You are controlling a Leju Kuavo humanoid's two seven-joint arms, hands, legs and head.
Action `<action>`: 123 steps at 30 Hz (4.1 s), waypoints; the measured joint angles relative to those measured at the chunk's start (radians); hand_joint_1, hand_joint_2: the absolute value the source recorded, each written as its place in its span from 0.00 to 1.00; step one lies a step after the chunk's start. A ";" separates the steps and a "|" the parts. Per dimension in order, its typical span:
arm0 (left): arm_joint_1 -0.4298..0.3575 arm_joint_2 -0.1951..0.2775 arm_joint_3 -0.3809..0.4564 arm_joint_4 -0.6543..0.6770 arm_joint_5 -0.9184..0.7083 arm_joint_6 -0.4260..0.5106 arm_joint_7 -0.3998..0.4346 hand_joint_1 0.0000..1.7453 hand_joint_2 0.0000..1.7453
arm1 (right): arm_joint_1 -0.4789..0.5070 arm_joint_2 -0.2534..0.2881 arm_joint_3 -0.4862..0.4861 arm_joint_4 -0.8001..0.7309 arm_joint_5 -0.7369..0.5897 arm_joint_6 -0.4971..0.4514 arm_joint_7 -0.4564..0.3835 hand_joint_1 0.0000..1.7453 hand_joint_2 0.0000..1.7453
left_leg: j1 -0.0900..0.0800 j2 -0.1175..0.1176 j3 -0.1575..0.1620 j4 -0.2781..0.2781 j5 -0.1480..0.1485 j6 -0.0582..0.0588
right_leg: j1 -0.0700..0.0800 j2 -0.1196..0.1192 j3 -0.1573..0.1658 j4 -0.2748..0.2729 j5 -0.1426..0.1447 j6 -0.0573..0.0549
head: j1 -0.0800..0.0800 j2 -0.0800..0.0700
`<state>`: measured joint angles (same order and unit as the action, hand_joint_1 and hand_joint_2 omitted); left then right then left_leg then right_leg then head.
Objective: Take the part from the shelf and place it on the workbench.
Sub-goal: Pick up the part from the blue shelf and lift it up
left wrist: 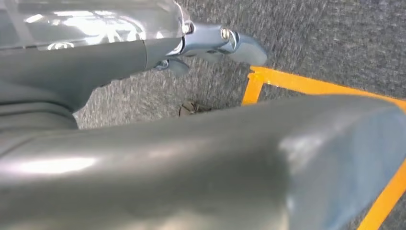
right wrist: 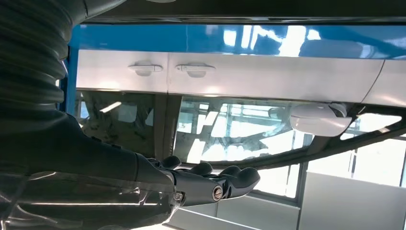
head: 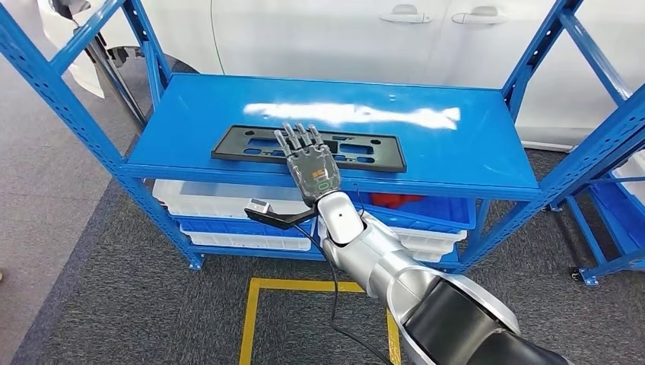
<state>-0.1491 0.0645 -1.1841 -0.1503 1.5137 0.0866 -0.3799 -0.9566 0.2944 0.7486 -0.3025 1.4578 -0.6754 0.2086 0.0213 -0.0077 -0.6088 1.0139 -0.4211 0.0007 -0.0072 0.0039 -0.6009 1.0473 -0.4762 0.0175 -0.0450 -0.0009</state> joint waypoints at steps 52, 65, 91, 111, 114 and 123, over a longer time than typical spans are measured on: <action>0.004 0.002 -0.030 0.004 0.028 -0.001 -0.006 0.00 0.00 | 0.055 0.030 0.039 0.027 0.107 0.067 0.016 0.00 1.00 | -0.004 0.002 -0.117 0.256 -0.105 -0.039 | 0.005 0.001 0.012 -0.044 0.036 -0.051 | 0.000 0.000; 0.003 0.003 -0.036 0.004 0.031 0.000 -0.010 0.00 0.00 | 0.055 0.028 0.039 0.030 0.107 0.067 0.007 0.00 1.00 | -0.005 0.002 0.014 -0.014 -0.006 0.016 | 0.005 0.001 -0.113 0.225 -0.100 -0.002 | 0.000 0.000; 0.002 0.006 -0.042 0.005 0.038 0.000 -0.020 0.00 0.00 | 0.062 0.029 0.039 0.032 0.108 0.049 -0.016 0.00 1.00 | -0.011 0.002 0.001 -0.013 0.009 -0.001 | 0.013 0.004 0.036 -0.030 -0.005 -0.021 | 0.000 0.000; -0.014 0.004 -0.046 0.005 0.040 -0.004 -0.032 0.00 0.00 | 0.056 0.027 0.086 0.030 0.107 0.120 -0.016 0.00 1.00 | -0.004 0.002 -0.086 0.239 -0.141 -0.042 | 0.007 0.001 -0.001 -0.031 0.035 -0.057 | 0.000 0.000; -0.013 0.004 -0.046 0.005 0.041 -0.004 -0.035 0.00 0.00 | 0.057 0.027 0.092 0.032 0.107 0.154 -0.014 0.00 1.00 | -0.004 0.002 -0.105 0.229 -0.087 -0.036 | 0.014 0.005 0.011 -0.028 0.024 -0.059 | 0.000 0.000; -0.014 0.008 -0.040 0.005 0.042 -0.021 -0.072 0.00 0.00 | 0.016 0.039 0.125 0.036 0.103 0.560 0.030 0.00 1.00 | -0.010 0.005 0.018 -0.023 0.007 0.009 | 0.019 0.005 0.022 0.005 -0.022 -0.026 | 0.000 0.000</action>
<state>-0.1630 0.0725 -1.2239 -0.1457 1.5553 0.0659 -0.4522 -0.9403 0.3335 0.8736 -0.2663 1.5610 -0.1157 0.2390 0.0110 -0.0031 -0.5907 0.9907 -0.4142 0.0099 0.0115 0.0094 -0.5792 1.0522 -0.4983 -0.0085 -0.0452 -0.0010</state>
